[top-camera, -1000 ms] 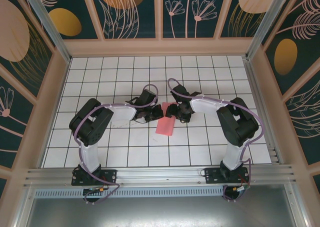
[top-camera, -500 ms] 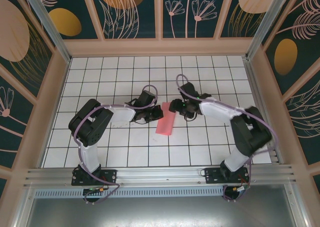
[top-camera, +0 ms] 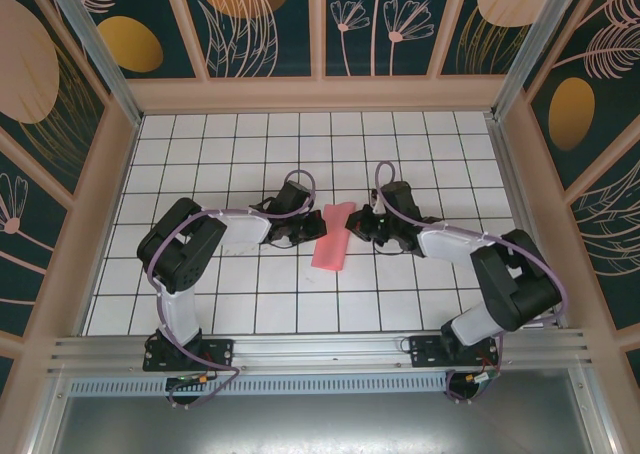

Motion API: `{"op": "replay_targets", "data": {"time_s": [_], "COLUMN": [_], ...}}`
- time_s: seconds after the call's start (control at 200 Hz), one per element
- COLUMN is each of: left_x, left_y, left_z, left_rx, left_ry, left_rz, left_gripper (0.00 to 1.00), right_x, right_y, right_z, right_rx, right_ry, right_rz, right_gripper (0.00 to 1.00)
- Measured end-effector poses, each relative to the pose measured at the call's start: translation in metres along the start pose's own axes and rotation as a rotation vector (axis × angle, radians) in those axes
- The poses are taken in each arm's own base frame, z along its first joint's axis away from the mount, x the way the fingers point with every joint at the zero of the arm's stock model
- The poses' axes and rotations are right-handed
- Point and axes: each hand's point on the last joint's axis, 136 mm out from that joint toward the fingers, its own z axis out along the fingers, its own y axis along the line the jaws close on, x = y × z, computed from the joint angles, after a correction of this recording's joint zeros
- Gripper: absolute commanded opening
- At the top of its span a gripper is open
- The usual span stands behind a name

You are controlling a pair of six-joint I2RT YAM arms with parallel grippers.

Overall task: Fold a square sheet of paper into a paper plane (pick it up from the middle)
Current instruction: Hold the square sheet of paper at the center of the table, then fold the square sheet of paper in half at the center of the table.

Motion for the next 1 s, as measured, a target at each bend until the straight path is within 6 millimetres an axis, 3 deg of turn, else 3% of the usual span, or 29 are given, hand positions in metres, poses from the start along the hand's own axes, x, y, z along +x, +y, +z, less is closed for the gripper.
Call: {"op": "replay_targets", "data": {"time_s": [0.585, 1.001], "left_x": [0.000, 0.000], "left_y": [0.000, 0.000], "left_z": [0.000, 0.000], "left_rx": [0.000, 0.000], "left_ry": [0.000, 0.000], "left_rz": [0.000, 0.000], "left_gripper": [0.00, 0.00], "right_x": [0.015, 0.016], "right_y": [-0.020, -0.015], "right_z": [0.015, 0.019], "right_rx": [-0.022, -0.056], "right_ry": [0.063, 0.079], "right_rz": [0.028, 0.016], "right_gripper": [0.00, 0.00]}}
